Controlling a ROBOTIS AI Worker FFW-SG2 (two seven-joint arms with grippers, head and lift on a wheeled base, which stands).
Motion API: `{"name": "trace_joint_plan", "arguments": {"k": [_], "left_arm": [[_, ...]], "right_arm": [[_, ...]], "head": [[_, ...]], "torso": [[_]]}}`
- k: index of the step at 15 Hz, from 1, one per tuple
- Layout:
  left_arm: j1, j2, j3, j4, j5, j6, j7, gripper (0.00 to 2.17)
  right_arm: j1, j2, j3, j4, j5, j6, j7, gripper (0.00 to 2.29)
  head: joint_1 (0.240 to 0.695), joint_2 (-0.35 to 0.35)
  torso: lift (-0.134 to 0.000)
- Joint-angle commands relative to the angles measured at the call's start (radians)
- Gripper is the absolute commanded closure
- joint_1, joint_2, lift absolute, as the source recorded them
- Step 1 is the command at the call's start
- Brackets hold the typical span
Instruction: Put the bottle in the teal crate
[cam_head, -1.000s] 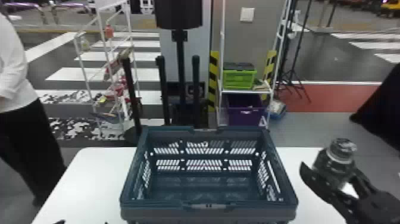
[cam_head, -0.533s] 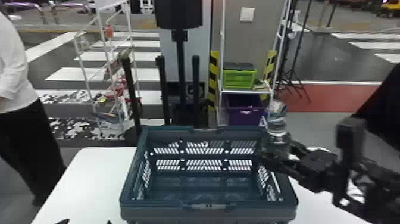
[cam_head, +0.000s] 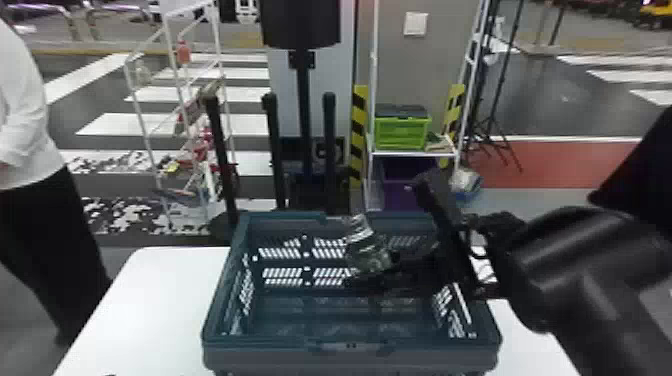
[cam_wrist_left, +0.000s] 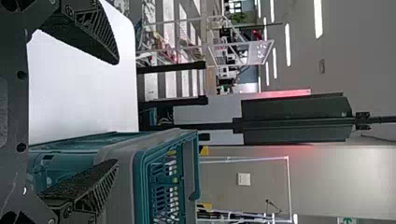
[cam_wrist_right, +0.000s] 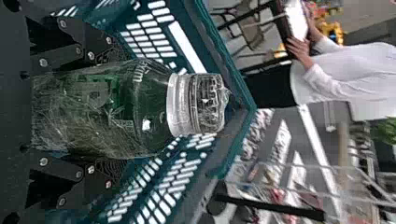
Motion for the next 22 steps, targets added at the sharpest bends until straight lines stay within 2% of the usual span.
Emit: {"name": "trace_joint_plan", "arguments": {"k": [1, 3, 5, 7, 9, 13, 18, 22], "left_arm": [[0.009, 0.000, 0.002, 0.005, 0.002, -0.023, 0.000, 0.14], [0.015, -0.002, 0.006, 0.010, 0.003, -0.041, 0.000, 0.14], [0.018, -0.002, 0.006, 0.019, 0.005, -0.059, 0.000, 0.14], [0.018, -0.003, 0.006, 0.025, 0.008, -0.072, 0.000, 0.14], [0.018, -0.005, 0.006, 0.036, 0.010, -0.090, -0.001, 0.14], [0.018, -0.005, 0.008, 0.040, 0.011, -0.093, -0.001, 0.14], [0.011, -0.006, 0.009, 0.048, 0.011, -0.093, -0.001, 0.14], [0.009, -0.006, 0.009, 0.054, 0.013, -0.093, -0.001, 0.14]], "right_arm": [[-0.103, 0.080, 0.036, 0.148, 0.078, 0.041, 0.089, 1.94], [-0.144, 0.148, 0.050, 0.233, 0.173, 0.041, 0.150, 1.94], [-0.187, 0.188, 0.064, 0.332, 0.205, 0.017, 0.156, 1.93], [-0.218, 0.234, 0.069, 0.429, 0.266, -0.035, 0.193, 1.93], [-0.234, 0.241, 0.067, 0.503, 0.315, -0.082, 0.216, 1.93], [-0.264, 0.241, 0.067, 0.630, 0.375, -0.155, 0.222, 1.88], [-0.291, 0.241, 0.069, 0.756, 0.427, -0.244, 0.248, 1.88], [-0.303, 0.241, 0.069, 0.802, 0.434, -0.269, 0.248, 1.88]], "head": [[0.499, 0.000], [0.499, 0.000], [0.499, 0.000], [0.499, 0.000], [0.499, 0.000], [0.499, 0.000], [0.499, 0.000], [0.499, 0.000]], "torso": [[0.000], [0.000], [0.000], [0.000], [0.000], [0.000], [0.000], [0.000]]}}
